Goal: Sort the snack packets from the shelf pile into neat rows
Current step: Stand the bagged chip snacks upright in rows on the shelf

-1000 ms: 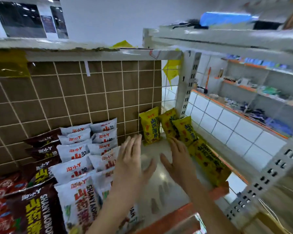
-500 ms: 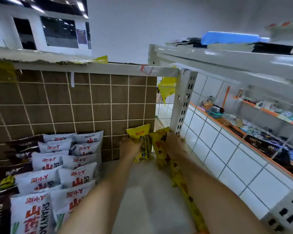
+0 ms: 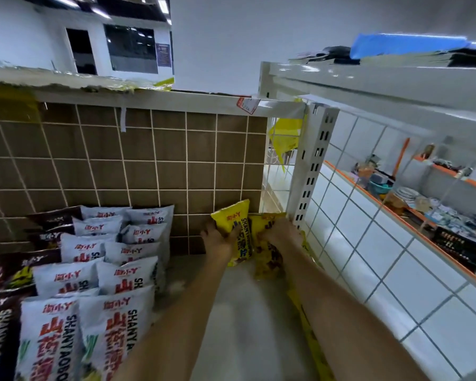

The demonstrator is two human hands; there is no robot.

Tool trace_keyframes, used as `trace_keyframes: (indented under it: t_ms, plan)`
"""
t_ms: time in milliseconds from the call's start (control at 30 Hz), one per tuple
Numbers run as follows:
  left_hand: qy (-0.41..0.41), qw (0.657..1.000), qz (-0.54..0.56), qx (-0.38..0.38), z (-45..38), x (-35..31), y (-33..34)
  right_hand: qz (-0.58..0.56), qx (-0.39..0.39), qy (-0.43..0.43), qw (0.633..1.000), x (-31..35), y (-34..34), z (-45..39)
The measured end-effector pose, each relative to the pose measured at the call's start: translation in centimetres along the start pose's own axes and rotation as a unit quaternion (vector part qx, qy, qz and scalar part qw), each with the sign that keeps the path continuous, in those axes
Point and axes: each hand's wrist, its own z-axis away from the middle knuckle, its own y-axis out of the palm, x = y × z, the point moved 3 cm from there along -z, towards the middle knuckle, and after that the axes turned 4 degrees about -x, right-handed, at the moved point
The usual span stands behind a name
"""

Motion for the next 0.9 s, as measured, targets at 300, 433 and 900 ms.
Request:
trace_keyframes:
  t_ms: [300,433,900]
  plan:
    - [0.011,0.991,0.05,0.123,-0.1,0.5,-2.5,-0.14,0.06,-0.028,0.988,-2.2,3.0,-3.6]
    - [0.039,0.986,-0.007,0.16,-0.7,-0.1,-4.8,-0.209,0.042,-0.058,0.975,-2.1,3.4,-3.9]
    - [0.031,0.984,-0.155,0.087,-3.2,-1.1,-9.7,-0.358,-0.017,-0.132,0.924,2.9,1.1,5.1]
